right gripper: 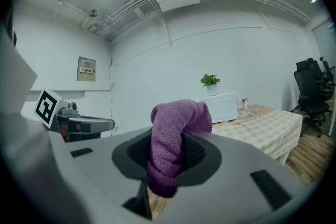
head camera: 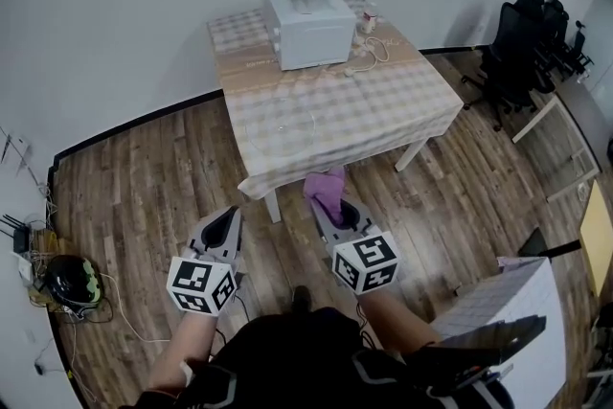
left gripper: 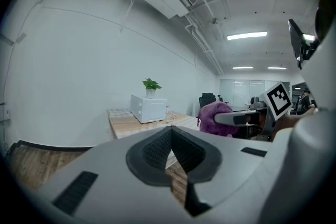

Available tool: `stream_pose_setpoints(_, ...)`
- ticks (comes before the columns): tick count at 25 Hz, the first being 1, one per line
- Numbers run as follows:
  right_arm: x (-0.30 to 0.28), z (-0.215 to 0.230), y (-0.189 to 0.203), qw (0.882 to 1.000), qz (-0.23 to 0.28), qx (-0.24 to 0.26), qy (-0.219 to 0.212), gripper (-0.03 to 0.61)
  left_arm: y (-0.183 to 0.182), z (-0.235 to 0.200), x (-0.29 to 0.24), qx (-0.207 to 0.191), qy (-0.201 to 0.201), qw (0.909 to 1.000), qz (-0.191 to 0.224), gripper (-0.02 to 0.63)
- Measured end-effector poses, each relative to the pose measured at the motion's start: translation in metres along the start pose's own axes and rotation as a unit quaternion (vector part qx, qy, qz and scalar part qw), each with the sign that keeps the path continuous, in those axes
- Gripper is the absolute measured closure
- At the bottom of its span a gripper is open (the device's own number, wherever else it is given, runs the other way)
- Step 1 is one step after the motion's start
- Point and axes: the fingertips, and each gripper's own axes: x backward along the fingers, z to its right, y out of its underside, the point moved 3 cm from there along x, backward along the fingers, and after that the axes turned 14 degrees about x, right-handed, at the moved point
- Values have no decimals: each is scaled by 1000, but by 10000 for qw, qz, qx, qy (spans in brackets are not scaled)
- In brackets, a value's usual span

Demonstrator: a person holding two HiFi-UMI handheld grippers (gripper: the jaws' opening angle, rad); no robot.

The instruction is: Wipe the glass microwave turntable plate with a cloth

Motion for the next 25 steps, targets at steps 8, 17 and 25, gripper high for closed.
stream_pose_setpoints(8,-14,34,12,9998,12,-62,-209,484,4,9,-38,-98,-172,9996,-225,612)
stream_pose_setpoints(17,-38,55,15,9998,26,8,-191,485,2,-8,-69,-81,-259,9993,-267,612)
stream_pose_setpoints(25,-73,67,11,9998,-94,-7,-169,483,-7,-31,-102,10,-127,9995,-273,612)
